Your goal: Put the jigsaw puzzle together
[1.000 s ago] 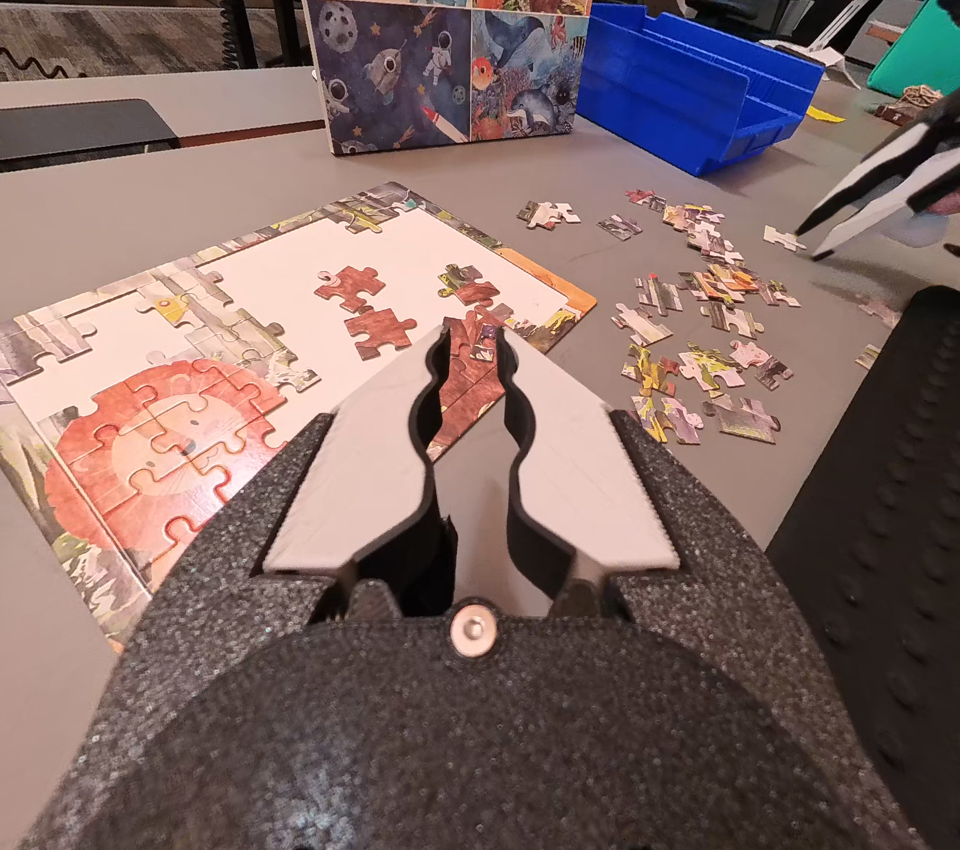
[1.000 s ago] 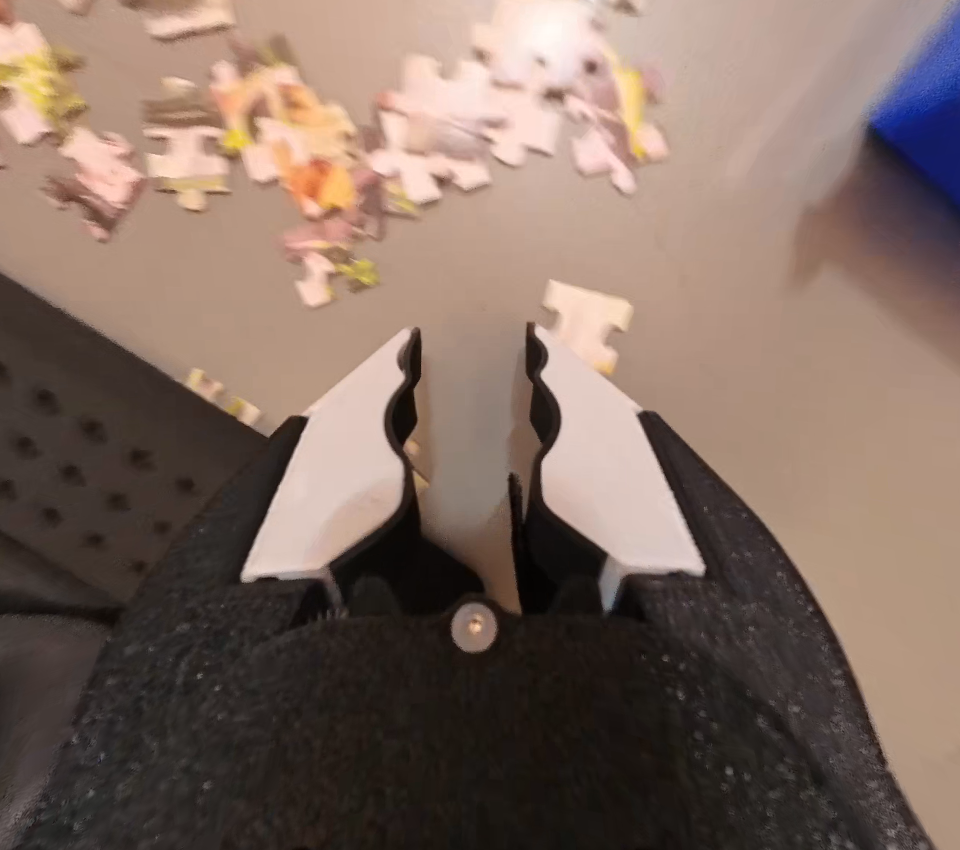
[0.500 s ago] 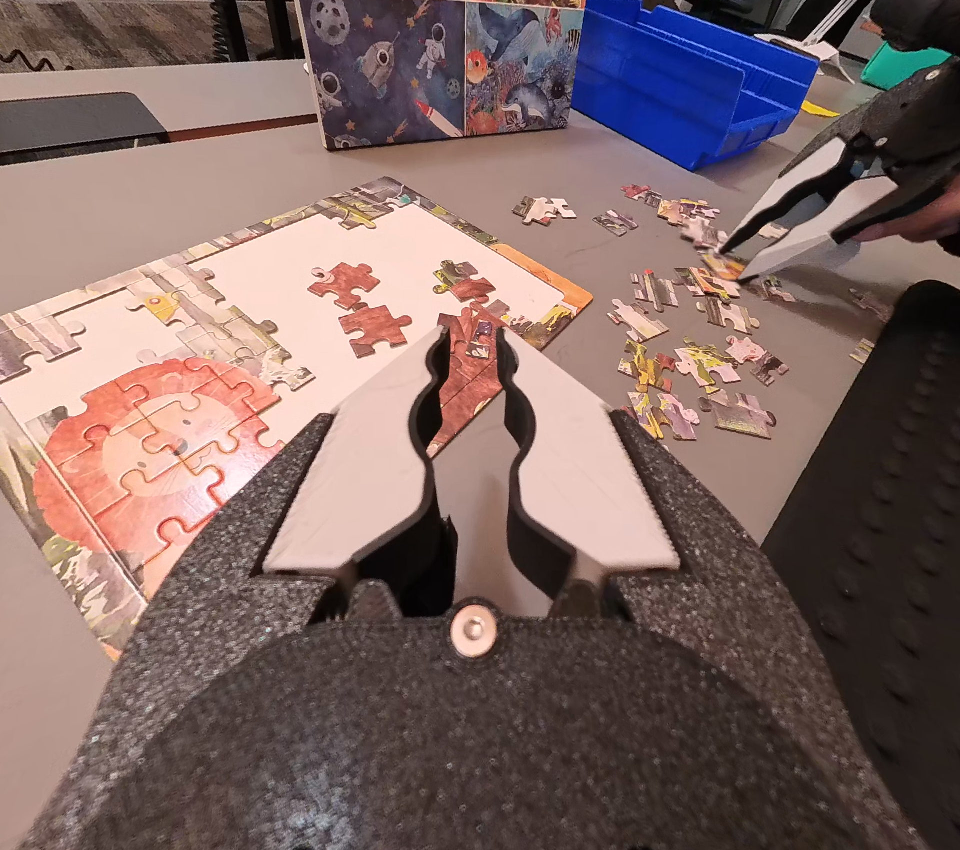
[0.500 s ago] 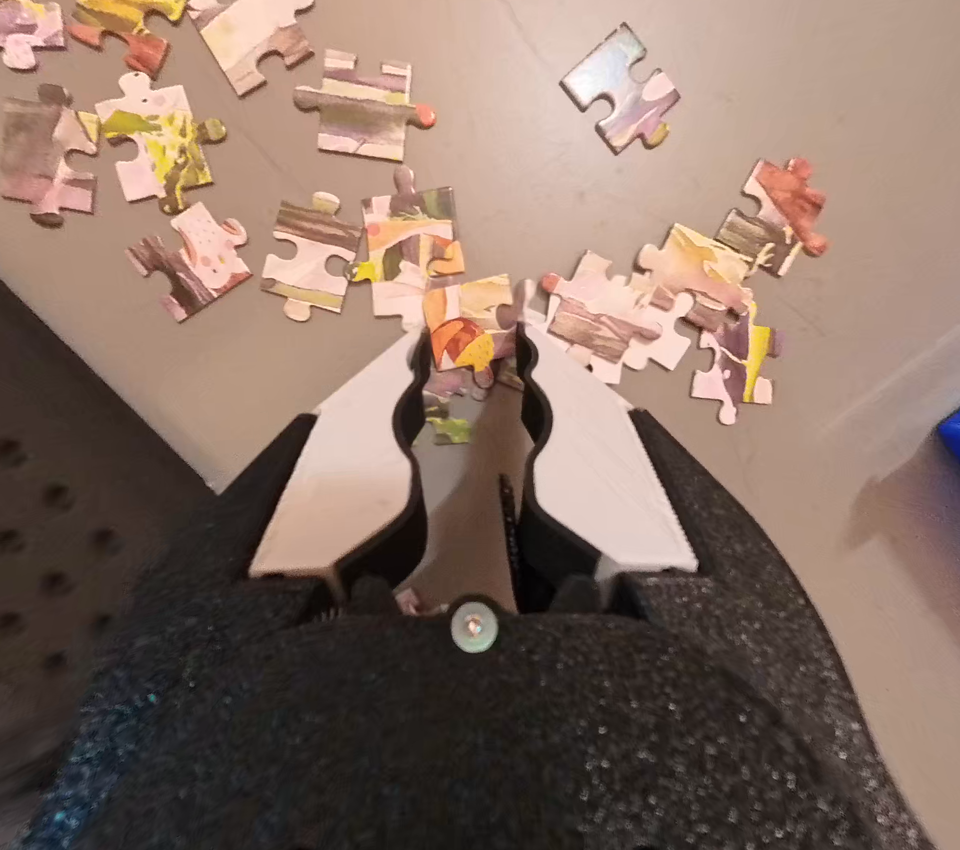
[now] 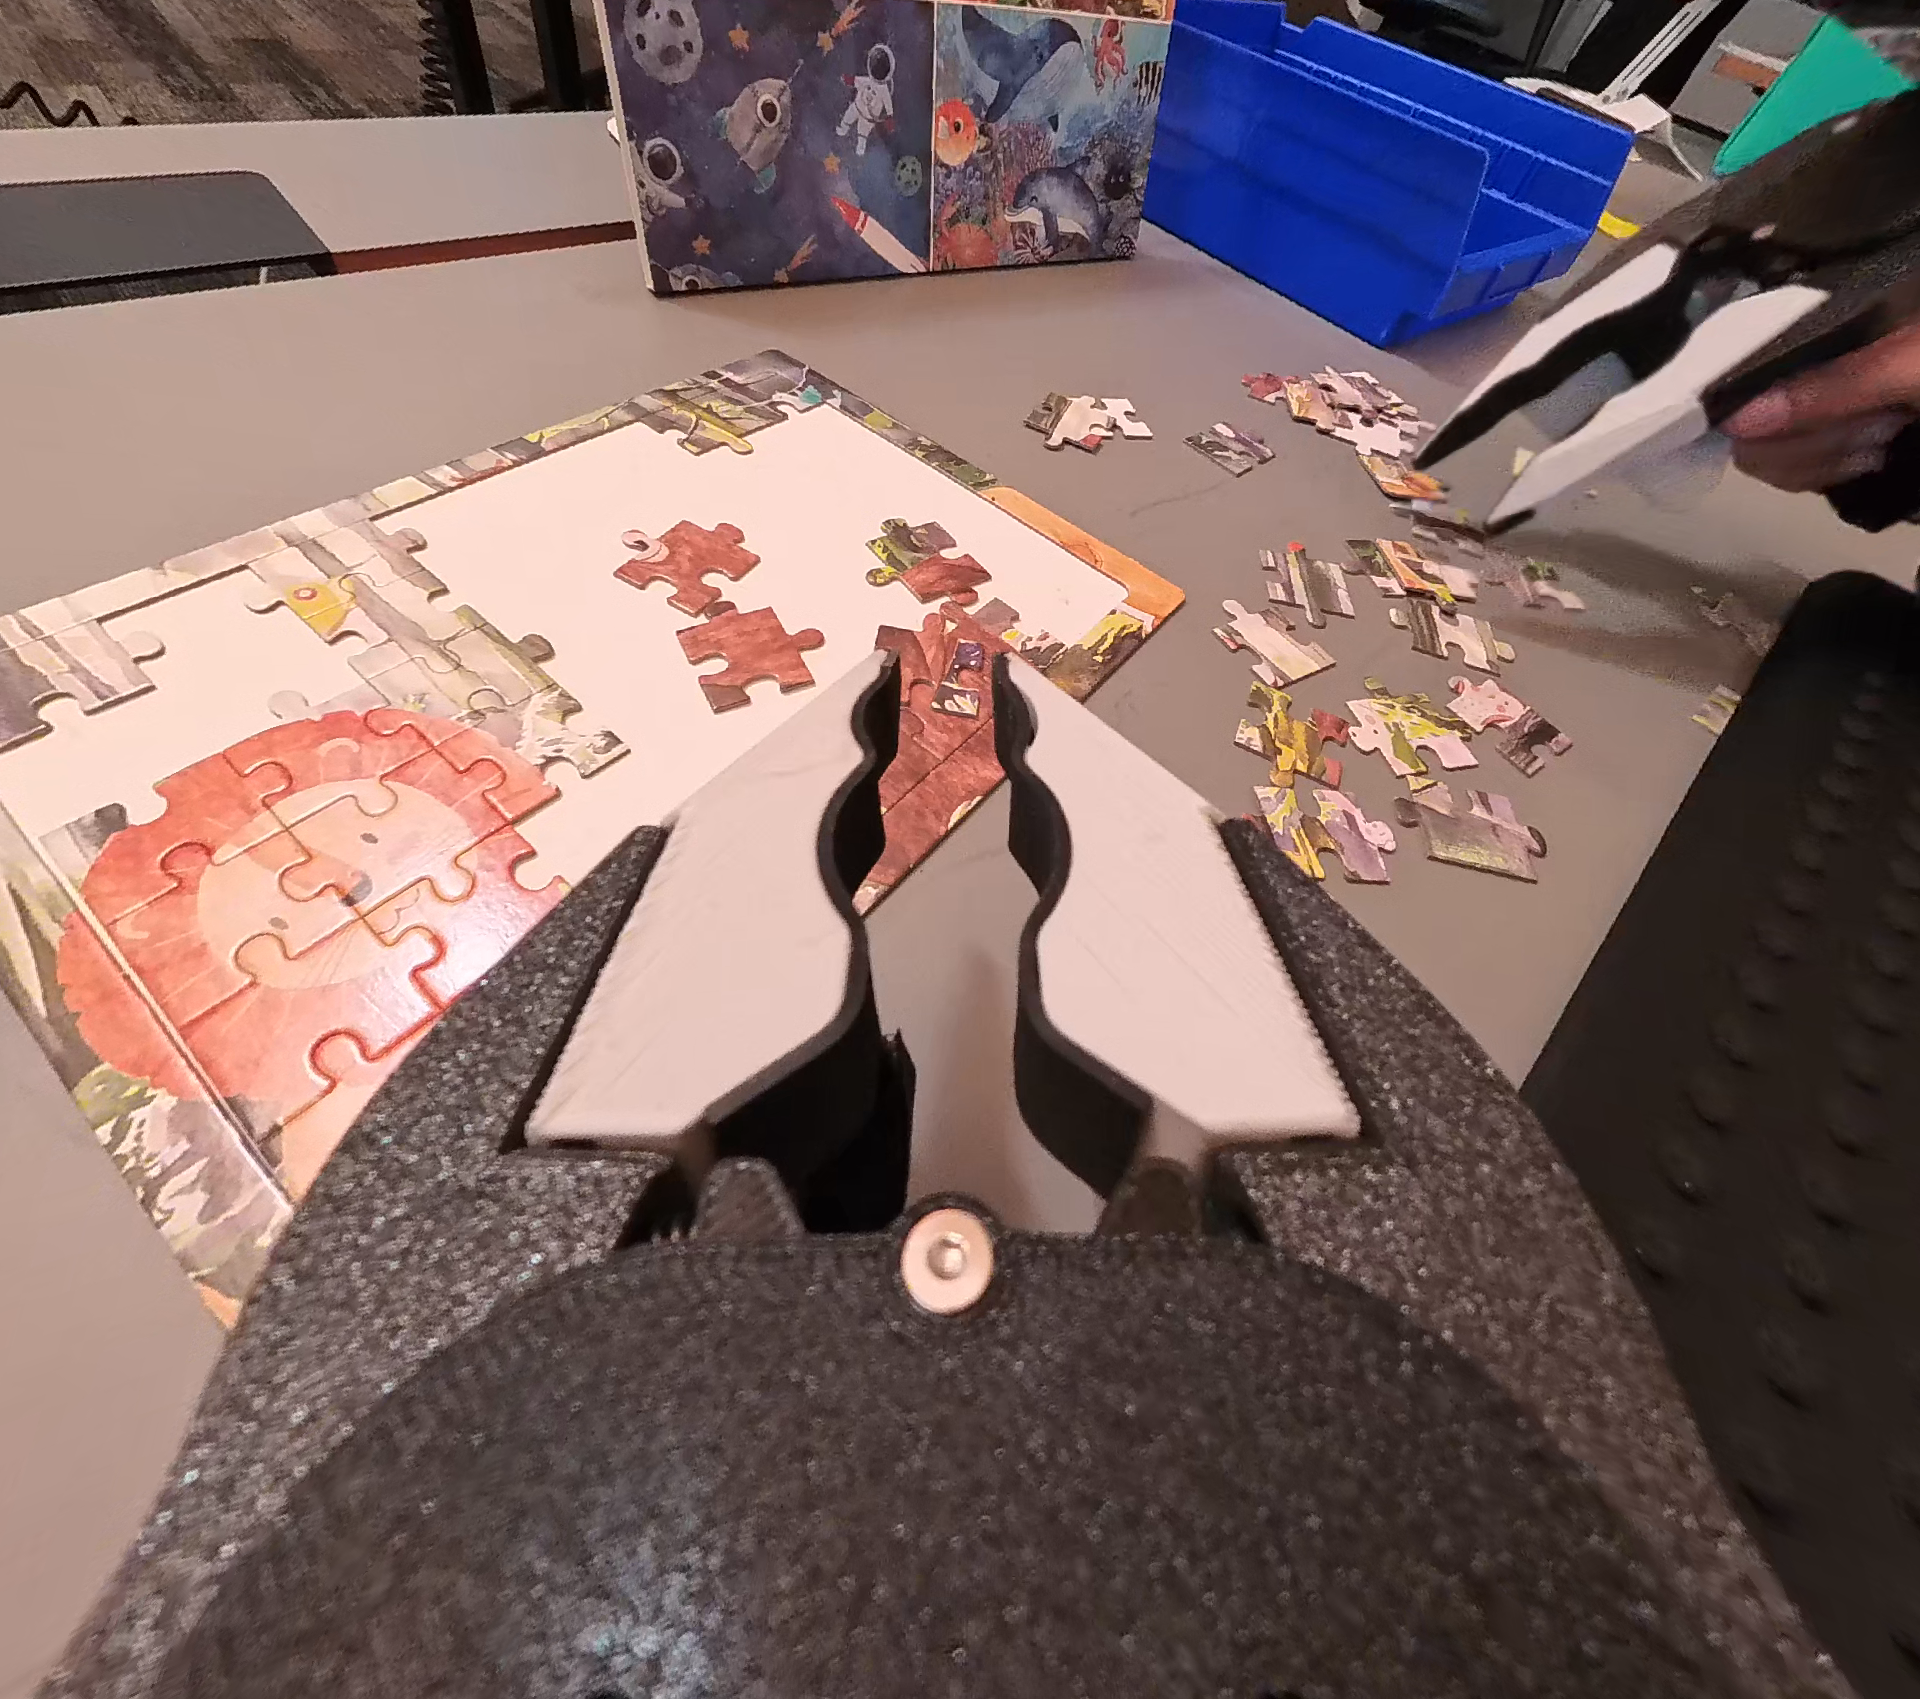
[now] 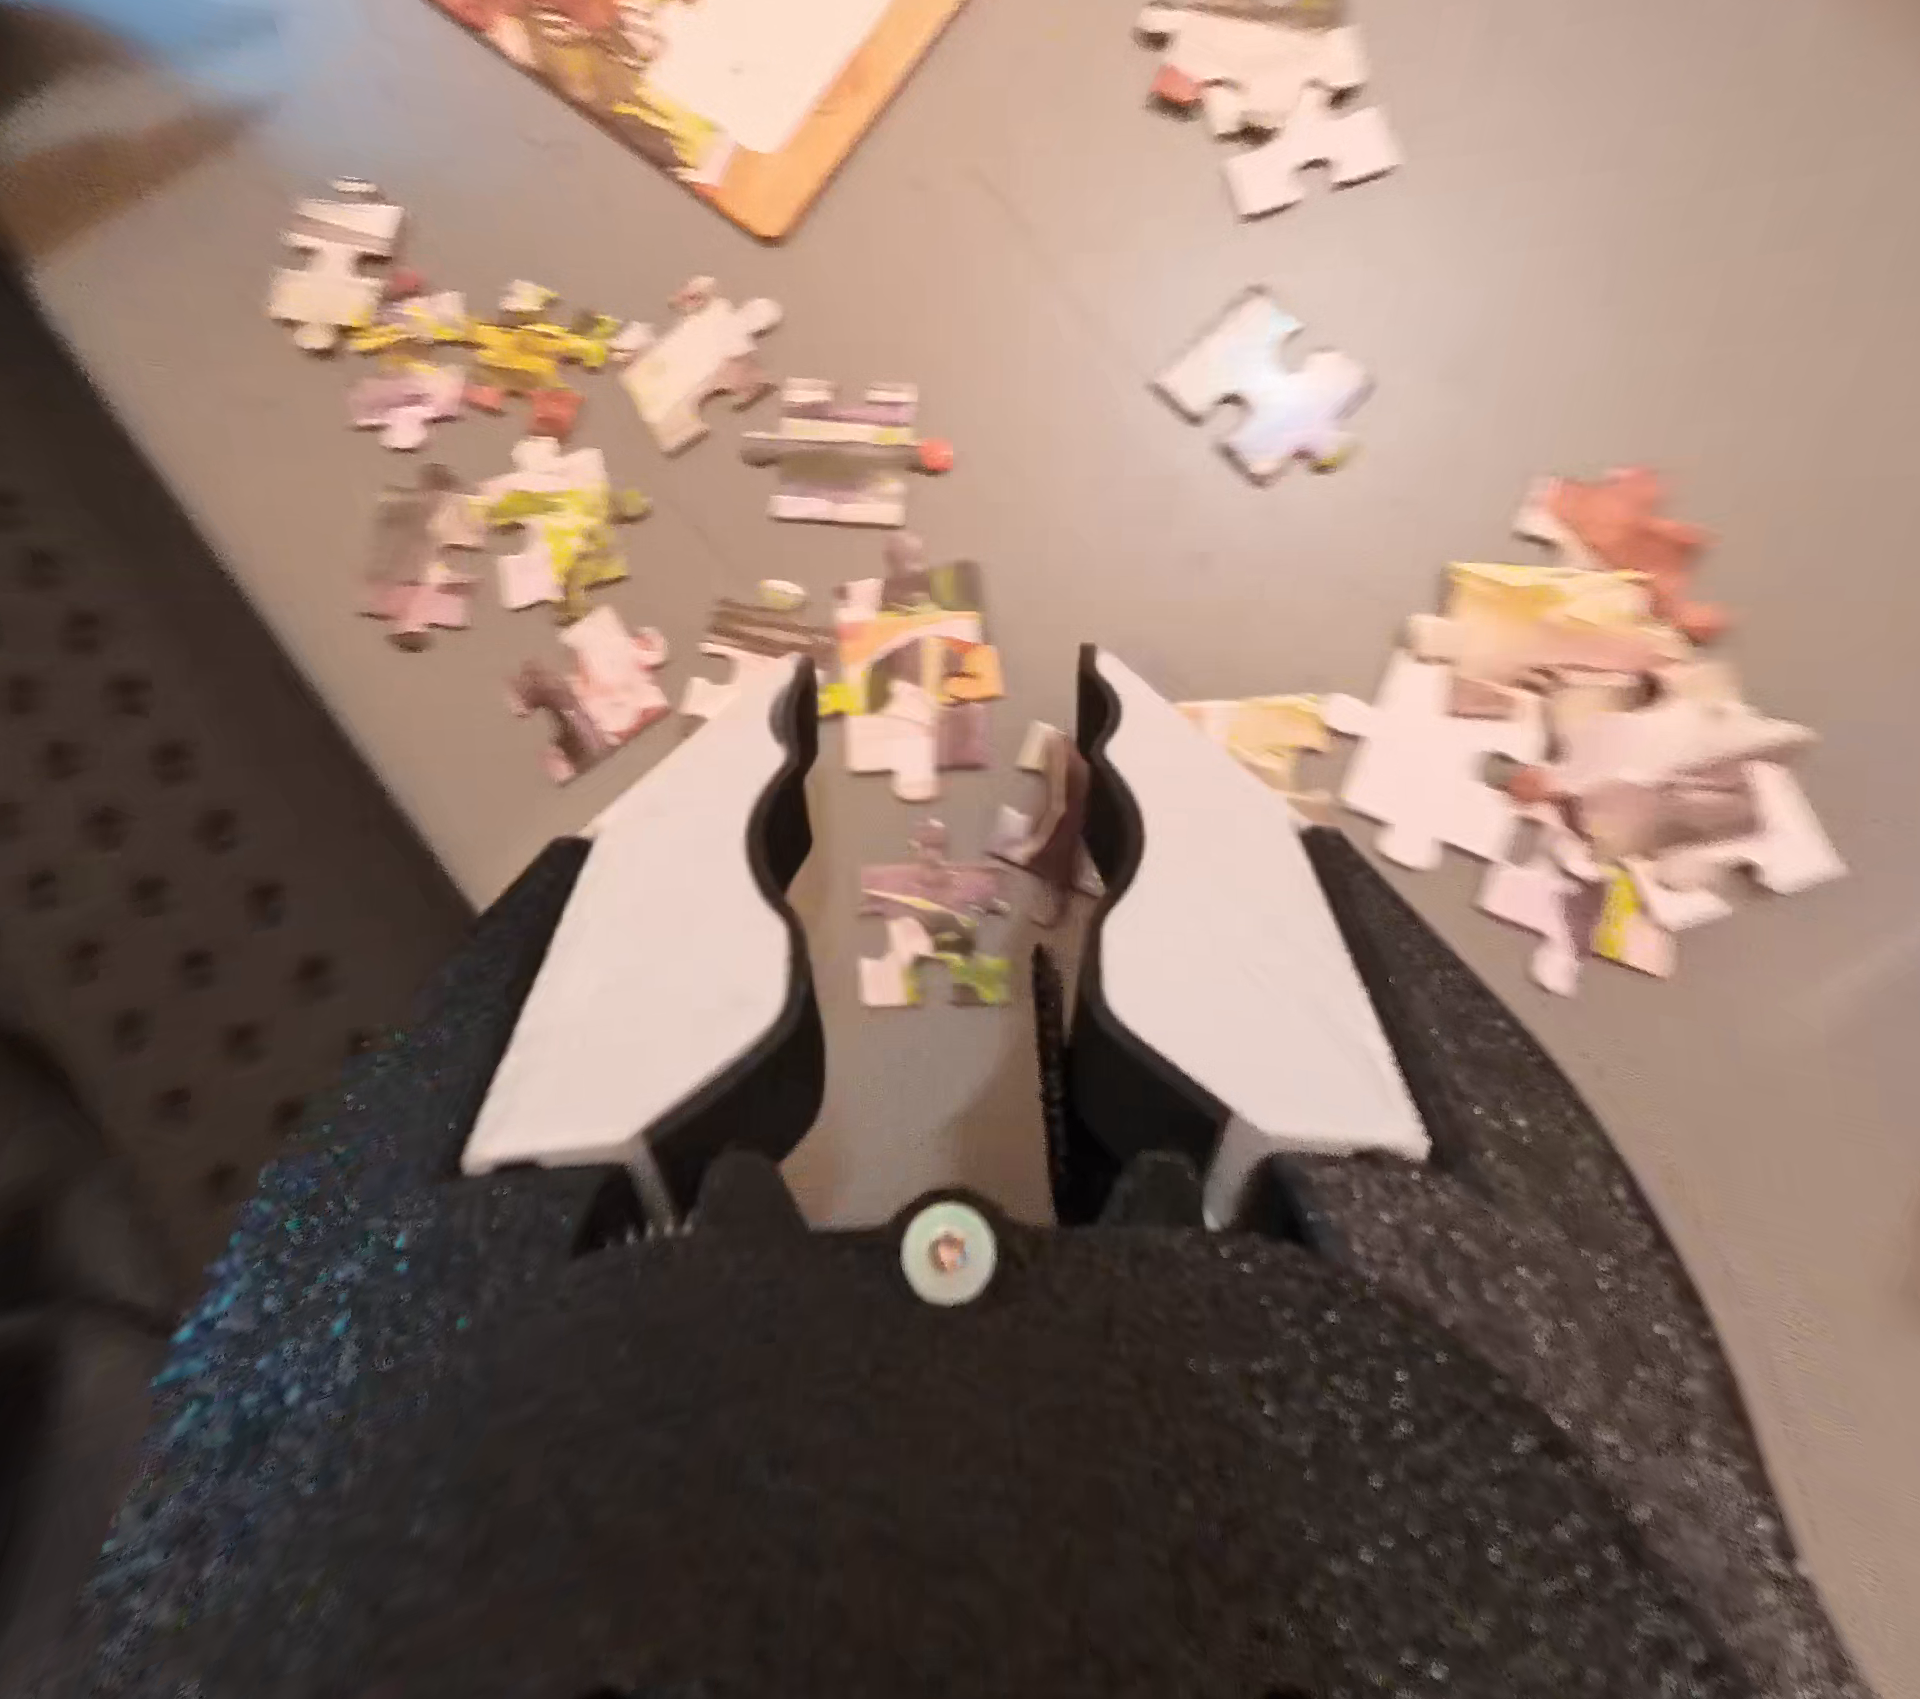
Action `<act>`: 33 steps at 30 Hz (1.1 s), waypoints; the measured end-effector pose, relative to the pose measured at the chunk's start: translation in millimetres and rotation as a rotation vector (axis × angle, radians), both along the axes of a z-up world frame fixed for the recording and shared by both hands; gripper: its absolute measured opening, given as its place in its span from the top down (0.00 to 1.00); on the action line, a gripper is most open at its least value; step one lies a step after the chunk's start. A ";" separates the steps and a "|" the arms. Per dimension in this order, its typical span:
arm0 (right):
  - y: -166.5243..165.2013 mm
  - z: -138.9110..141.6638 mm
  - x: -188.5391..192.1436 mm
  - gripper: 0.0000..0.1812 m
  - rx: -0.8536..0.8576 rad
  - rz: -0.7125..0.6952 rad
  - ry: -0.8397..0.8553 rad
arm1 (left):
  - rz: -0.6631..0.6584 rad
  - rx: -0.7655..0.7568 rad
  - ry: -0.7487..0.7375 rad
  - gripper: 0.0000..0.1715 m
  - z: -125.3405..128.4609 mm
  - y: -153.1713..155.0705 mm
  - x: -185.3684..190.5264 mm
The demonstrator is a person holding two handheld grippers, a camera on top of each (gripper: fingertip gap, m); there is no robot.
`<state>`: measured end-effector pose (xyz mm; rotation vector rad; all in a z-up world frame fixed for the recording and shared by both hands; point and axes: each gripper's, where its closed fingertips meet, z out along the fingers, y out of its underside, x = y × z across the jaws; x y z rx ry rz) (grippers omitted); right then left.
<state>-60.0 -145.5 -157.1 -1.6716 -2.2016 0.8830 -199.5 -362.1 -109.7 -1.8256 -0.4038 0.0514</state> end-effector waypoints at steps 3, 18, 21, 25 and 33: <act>-15.5 -20.1 2.6 0.71 0.099 0.102 -0.053 | -0.005 -0.007 -0.006 0.90 -1.5 0.9 0.4; 47.9 1.7 -40.3 0.81 0.333 -0.165 0.148 | 0.000 0.000 -0.012 0.90 -0.8 -0.1 -0.1; 54.2 -7.2 -45.2 0.81 0.271 -0.229 0.142 | 0.002 0.002 -0.012 0.90 -0.7 -0.4 -0.4; 27.1 -14.0 -41.9 0.81 0.186 -0.122 0.110 | 0.002 0.002 -0.012 0.90 -0.7 -0.4 -0.4; -8.0 -14.2 -34.7 0.85 0.118 0.030 0.090 | 0.001 0.002 -0.014 0.90 -0.9 -0.3 -0.2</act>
